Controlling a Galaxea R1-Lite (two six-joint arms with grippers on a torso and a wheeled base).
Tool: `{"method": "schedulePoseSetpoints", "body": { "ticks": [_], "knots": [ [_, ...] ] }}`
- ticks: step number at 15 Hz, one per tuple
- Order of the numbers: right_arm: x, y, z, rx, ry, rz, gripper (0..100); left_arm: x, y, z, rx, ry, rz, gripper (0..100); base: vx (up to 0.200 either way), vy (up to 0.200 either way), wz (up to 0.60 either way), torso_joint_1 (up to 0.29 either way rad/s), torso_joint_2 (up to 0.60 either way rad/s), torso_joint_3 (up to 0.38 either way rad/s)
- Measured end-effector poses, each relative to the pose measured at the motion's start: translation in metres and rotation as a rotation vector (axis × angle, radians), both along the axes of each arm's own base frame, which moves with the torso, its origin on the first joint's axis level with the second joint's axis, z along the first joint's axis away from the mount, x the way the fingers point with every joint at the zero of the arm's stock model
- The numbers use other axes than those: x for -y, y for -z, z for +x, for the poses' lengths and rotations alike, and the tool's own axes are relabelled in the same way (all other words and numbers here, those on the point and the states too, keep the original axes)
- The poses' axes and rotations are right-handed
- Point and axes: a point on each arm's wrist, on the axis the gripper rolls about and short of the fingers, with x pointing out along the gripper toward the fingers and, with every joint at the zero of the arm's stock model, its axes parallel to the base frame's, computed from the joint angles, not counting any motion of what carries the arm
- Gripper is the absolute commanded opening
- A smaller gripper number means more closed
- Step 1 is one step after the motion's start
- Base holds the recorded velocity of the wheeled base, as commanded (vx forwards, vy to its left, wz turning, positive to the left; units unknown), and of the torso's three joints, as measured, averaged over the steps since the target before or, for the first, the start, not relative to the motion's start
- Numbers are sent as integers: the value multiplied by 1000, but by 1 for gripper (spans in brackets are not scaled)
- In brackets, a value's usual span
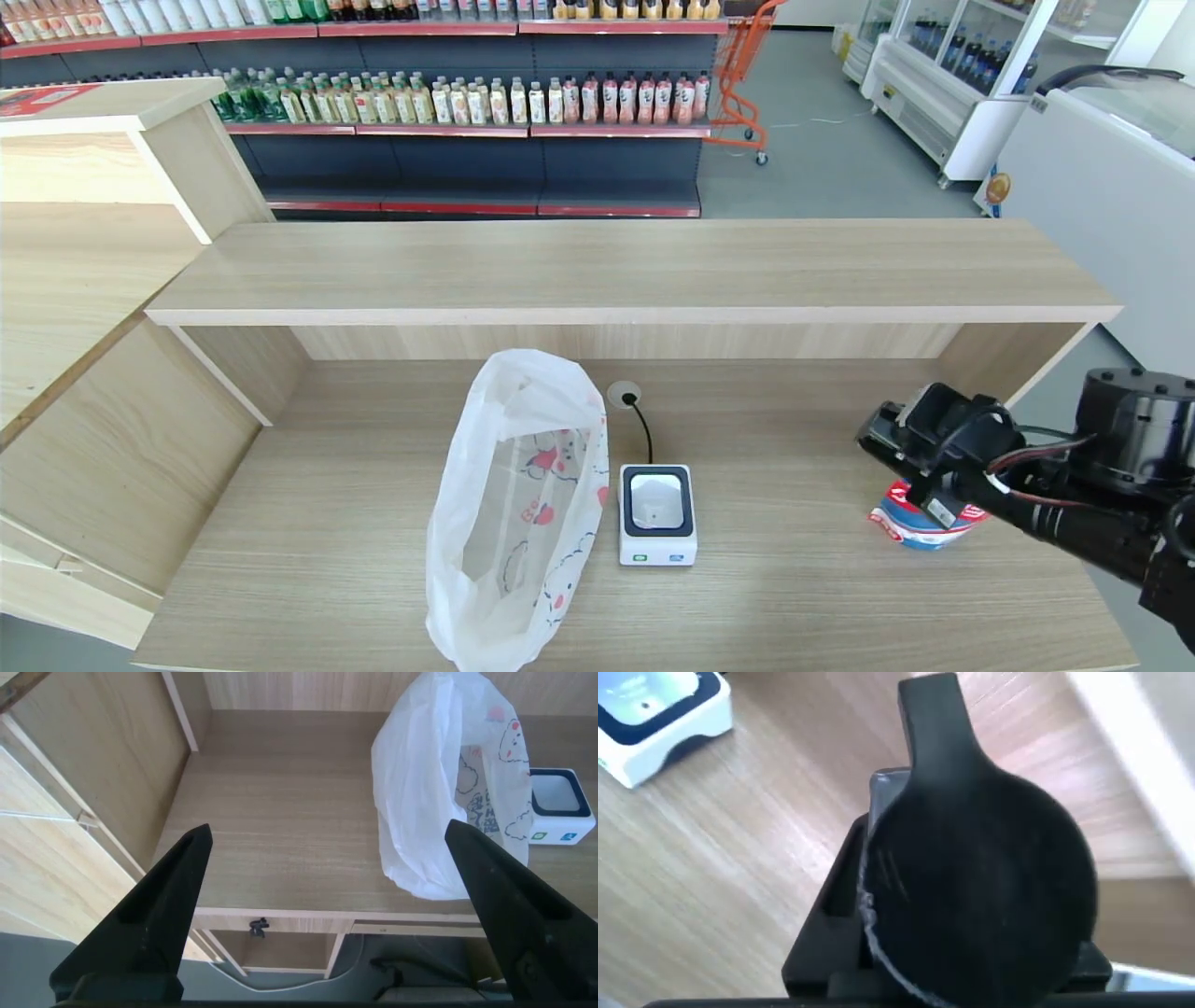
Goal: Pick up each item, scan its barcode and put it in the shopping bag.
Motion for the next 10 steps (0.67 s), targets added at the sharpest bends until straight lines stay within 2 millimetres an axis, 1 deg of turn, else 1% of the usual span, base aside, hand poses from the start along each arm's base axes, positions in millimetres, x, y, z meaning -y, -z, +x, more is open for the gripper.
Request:
{"method": "schedulePoseSetpoints", "body": {
  "ticks": [1, 2, 4, 5, 6, 7, 9, 10],
  "knots": [
    [0, -5, -3, 60, -58, -77, 0, 0, 0, 0, 0, 0, 0, 100, 0, 0, 0, 0, 0, 0],
    [0, -10, -7, 147, -160, -210, 0, 0, 0, 0, 0, 0, 0, 100, 0, 0, 0, 0, 0, 0],
    [-3, -15, -12, 353, -422, -484, 0, 0, 0, 0, 0, 0, 0, 100, 0, 0, 0, 0, 0, 0],
    [-7, -12, -16, 464, -563, -634, 0, 0, 0, 0, 0, 0, 0, 100, 0, 0, 0, 0, 0, 0],
    [-14, -7, -19, 555, -697, -738, 0, 0, 0, 0, 0, 0, 0, 100, 0, 0, 0, 0, 0, 0],
    [-25, -2, -23, 625, -813, -798, 0, 0, 0, 0, 0, 0, 0, 100, 0, 0, 0, 0, 0, 0],
    [-54, 7, -35, 786, -1038, -858, 0, 0, 0, 0, 0, 0, 0, 100, 0, 0, 0, 0, 0, 0],
    [-67, 10, -40, 861, -1129, -860, 0, 0, 0, 0, 0, 0, 0, 100, 0, 0, 0, 0, 0, 0]
  ]
}}
